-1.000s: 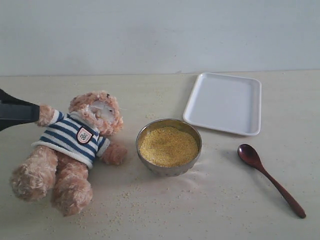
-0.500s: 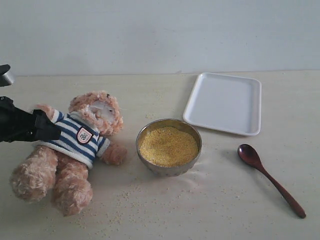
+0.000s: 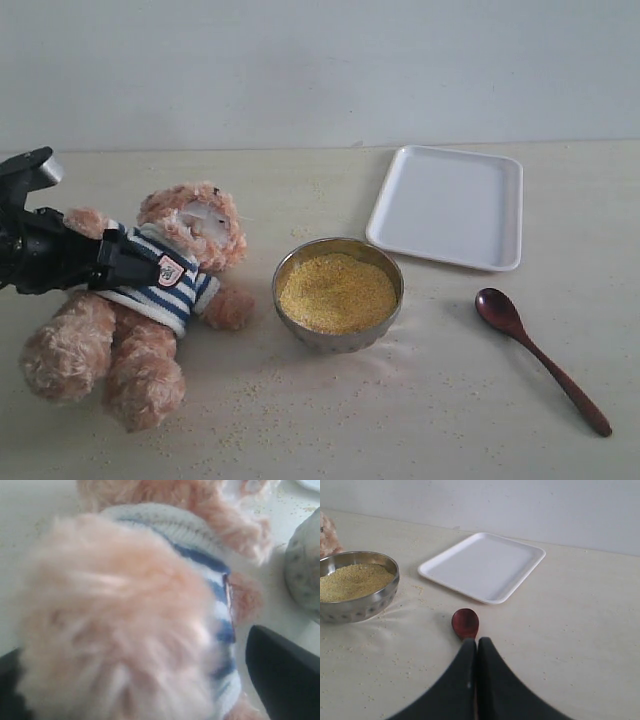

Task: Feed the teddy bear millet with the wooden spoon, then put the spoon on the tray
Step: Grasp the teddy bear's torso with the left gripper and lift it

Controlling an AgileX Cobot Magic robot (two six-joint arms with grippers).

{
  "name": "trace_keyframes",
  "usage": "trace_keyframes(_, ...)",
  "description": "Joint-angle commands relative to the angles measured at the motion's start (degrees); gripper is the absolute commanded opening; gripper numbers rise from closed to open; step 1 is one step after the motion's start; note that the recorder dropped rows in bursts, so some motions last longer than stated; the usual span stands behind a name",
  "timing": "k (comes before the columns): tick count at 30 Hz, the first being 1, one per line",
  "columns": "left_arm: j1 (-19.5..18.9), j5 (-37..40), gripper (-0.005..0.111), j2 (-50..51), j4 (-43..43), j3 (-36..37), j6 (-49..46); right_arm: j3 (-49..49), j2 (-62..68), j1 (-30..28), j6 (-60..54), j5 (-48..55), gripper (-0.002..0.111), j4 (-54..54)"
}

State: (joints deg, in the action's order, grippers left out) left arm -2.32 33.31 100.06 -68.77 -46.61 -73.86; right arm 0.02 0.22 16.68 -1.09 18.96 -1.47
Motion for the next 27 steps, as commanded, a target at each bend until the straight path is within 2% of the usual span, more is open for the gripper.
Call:
trace_keyframes(1, 0.2, -1.2, 0.09, 3.8, -2.3, -0.4, -3.5, 0.0, -0.2, -0.2, -0.1, -0.5, 0.0, -0.4)
trace_keyframes(4, 0.2, -1.8, 0.089, 6.0, -4.5, -0.4, -5.7, 0.0, -0.2, -0.2, -0.1, -0.5, 0.0, -0.4)
trace_keyframes(6, 0.2, -1.6, 0.083, 6.8, -4.9, -0.4, -6.1, 0.0, -0.2, -0.2, -0.1, -0.5, 0.0, -0.4)
trace_keyframes(8, 0.2, -0.9, 0.066, 7.0, -4.9, -0.4, -5.5, 0.0, -0.2, -0.2, -0.1, -0.5, 0.0, -0.4)
trace_keyframes(12, -0.1, 2.2, 0.008, 5.1, -3.7, -0.4, 0.3, 0.0, -0.2, -0.2, -0.1, -0.5, 0.0, -0.4)
trace_keyframes(21, -2.0, 14.8, 0.005, -8.9, 1.0, -0.1, 3.3, 0.0, -0.2, -0.2, -0.1, -0.5, 0.0, -0.4)
trace_keyframes(25, -5.5, 19.0, 0.005, -15.6, 6.6, 1.2, 6.5, 0.0, -0.2, -0.2, -0.1, -0.5, 0.0, -0.4)
trace_keyframes(27, -8.2, 23.2, 0.005, -18.0, 6.2, 3.1, 6.5, 0.0, -0.2, -0.2, -0.1, -0.5, 0.0, -0.4)
